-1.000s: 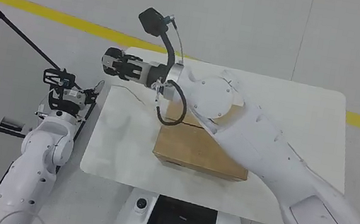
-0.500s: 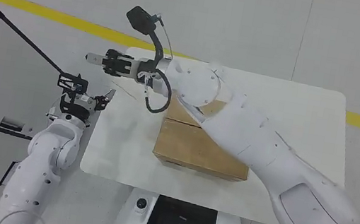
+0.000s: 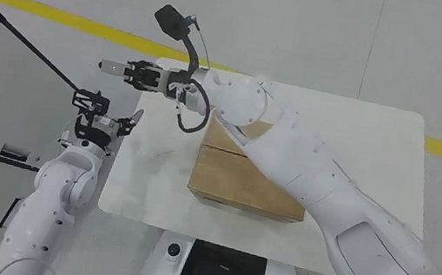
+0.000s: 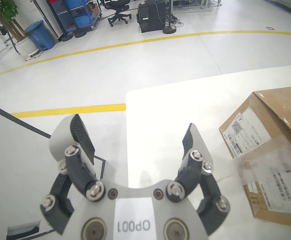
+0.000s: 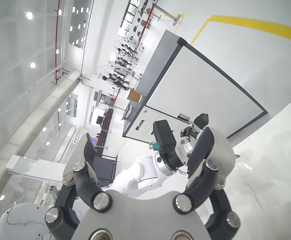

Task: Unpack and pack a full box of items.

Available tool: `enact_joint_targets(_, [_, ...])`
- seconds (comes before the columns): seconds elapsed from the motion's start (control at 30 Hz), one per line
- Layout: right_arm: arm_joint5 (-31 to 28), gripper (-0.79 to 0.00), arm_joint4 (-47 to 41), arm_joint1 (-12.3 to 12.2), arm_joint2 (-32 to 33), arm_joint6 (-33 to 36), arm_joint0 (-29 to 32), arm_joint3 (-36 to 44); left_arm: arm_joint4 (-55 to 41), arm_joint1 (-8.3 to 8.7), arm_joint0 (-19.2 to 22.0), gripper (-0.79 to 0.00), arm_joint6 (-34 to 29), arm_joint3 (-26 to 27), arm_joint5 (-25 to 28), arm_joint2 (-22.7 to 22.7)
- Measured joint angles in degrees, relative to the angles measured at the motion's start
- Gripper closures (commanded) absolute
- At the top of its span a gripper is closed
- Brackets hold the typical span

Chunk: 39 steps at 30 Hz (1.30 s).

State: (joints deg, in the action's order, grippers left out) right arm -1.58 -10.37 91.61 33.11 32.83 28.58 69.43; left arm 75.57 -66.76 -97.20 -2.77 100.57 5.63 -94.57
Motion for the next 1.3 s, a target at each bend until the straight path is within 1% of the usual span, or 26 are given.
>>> enact_joint_targets(0.13, [1.5, -0.785, 2.9, -0.9, 2.4, -0.1, 1.8, 3.5, 0.2, -0.05, 0.6, -0.785, 0.0, -0.1, 0.0, 0.0])
enact_joint_targets(0.2, [1.2, -0.785, 4.1, -1.5, 4.0, -1.0, 3.3, 5.7, 0.1, -0.1, 0.7, -0.785, -0.2, 0.3, -0.2, 0.0])
enact_joint_targets(0.3, [-1.0, -0.785, 6.8, -3.0, 8.0, -3.9, 7.4, 11.2, -0.6, -0.28, 0.3, -0.785, -0.9, 1.9, -1.1, 0.5])
enact_joint_targets(0.37, [-1.6, -0.785, 10.0, -4.5, 11.8, -5.6, 11.5, 16.6, -1.8, -0.42, 0.0, -0.785, -2.0, 3.4, -1.6, 0.9])
enact_joint_targets(0.4, [-1.6, -0.785, 11.3, -5.2, 13.7, -6.1, 13.7, 19.3, -2.2, -0.45, 0.1, -0.785, -2.5, 3.9, -1.6, 0.9])
enact_joint_targets(0.5, [-0.5, -0.785, 16.2, -7.8, 21.5, -6.7, 22.8, 29.4, -4.4, -0.5, 1.0, -0.785, -5.2, 5.4, 0.0, 1.4])
enact_joint_targets(0.53, [0.1, -0.785, 17.9, -8.8, 25.2, -6.5, 27.1, 33.6, -5.9, -0.51, 1.6, -0.785, -6.7, 5.9, 1.0, 1.6])
enact_joint_targets(0.6, [1.1, -0.785, 19.7, -10.1, 30.5, -5.8, 33.7, 39.5, -8.3, -0.54, 2.6, -0.785, -9.2, 6.4, 2.1, 1.8])
enact_joint_targets(0.63, [1.6, -0.785, 20.3, -10.8, 33.9, -5.6, 38.2, 43.1, -9.8, -0.56, 3.5, -0.785, -10.8, 6.5, 2.6, 2.0])
enact_joint_targets(0.73, [1.6, -0.785, 19.8, -12.0, 41.2, -5.7, 48.4, 49.8, -10.7, -0.53, 5.3, -0.785, -13.4, 6.4, 3.4, 2.5])
enact_joint_targets(0.8, [2.2, -0.785, 21.5, -12.5, 43.6, -3.7, 52.5, 52.0, -10.5, -0.52, 5.3, -0.785, -13.4, 6.4, 3.5, 2.5])
enact_joint_targets(0.87, [2.7, -0.785, 23.2, -12.8, 44.1, -1.3, 53.8, 52.5, -10.5, -0.52, 5.3, -0.785, -13.4, 6.4, 3.5, 2.5])
enact_joint_targets(1.23, [2.7, -0.785, 22.7, -12.7, 43.8, -2.1, 53.6, 52.4, -10.5, -0.52, 5.3, -0.785, -13.4, 6.4, 3.4, 2.5])
enact_joint_targets(1.3, [3.3, -0.785, 20.6, -12.6, 43.7, -2.1, 53.6, 52.6, -10.5, -0.52, 5.3, -0.785, -13.4, 6.4, 3.4, 2.5])
